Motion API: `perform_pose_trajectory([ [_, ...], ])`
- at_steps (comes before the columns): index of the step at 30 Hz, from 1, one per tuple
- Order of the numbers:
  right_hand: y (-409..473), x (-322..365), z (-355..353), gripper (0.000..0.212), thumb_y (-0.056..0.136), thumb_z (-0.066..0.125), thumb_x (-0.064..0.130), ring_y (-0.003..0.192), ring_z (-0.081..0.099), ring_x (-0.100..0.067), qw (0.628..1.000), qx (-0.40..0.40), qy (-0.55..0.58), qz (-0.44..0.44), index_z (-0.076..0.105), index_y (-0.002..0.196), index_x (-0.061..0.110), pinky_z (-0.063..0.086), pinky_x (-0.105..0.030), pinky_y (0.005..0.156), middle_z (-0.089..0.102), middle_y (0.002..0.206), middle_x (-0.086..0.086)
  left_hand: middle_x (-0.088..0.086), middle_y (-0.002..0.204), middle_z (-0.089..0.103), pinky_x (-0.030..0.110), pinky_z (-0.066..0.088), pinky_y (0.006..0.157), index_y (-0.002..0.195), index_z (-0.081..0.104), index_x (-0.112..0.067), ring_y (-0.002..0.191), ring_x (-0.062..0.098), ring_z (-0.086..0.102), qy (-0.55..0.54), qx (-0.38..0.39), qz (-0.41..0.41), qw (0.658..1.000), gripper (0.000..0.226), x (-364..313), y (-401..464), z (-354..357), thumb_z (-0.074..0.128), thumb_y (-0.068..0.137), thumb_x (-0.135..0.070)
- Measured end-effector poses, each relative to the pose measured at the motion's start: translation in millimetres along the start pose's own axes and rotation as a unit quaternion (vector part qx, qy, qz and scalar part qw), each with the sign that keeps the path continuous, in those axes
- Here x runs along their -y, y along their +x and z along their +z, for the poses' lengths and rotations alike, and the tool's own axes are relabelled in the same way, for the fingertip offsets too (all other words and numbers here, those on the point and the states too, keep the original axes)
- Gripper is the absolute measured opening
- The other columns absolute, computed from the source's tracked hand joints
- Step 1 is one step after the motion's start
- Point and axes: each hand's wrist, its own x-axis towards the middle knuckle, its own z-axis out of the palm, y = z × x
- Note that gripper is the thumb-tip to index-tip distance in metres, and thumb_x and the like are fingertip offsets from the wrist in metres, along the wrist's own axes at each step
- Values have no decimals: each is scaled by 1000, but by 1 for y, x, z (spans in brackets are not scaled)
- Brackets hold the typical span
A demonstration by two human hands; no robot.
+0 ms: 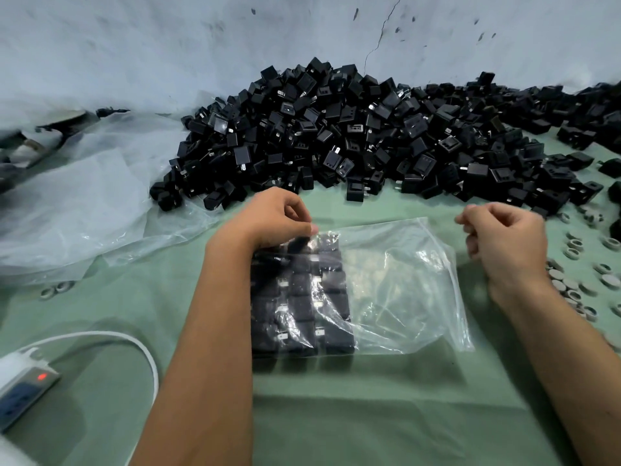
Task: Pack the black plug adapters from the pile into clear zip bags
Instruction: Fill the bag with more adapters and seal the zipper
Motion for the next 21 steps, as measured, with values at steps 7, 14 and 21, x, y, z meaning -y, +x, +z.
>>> perform_pose_trajectory([
  [7, 1, 74, 62, 26, 90, 65, 31, 48, 48, -4, 950, 109, -171, -238, 71, 68, 18, 35, -15, 49, 61, 56, 8, -15, 79, 68, 36, 56, 86, 79, 71, -28, 86, 11, 67, -45, -293, -81, 952, 13, 26, -3, -28, 72, 85, -17],
  [14, -25, 98, 219, 20, 96, 62, 33, 102, 61, -21, 761, 334, -404, -381, 71, 109, 21, 54, -38, 89, 70, 101, 2, 5, 109, 69, 38, 35, 102, 100, 71, -23, 118, 32, 54, -48, -392, -261, 881, 32, 58, -22, -58, 56, 75, -9],
  [21, -39, 98, 363, 50, 103, 49, 35, 150, 24, -25, 602, 347, -489, -528, 40, 152, 28, 34, -45, 111, 34, 160, 1, 19, 128, 62, 43, 40, 107, 121, 54, -5, 122, 40, 53, -130, -388, -311, 858, 30, 77, -22, -65, 53, 92, -11],
])
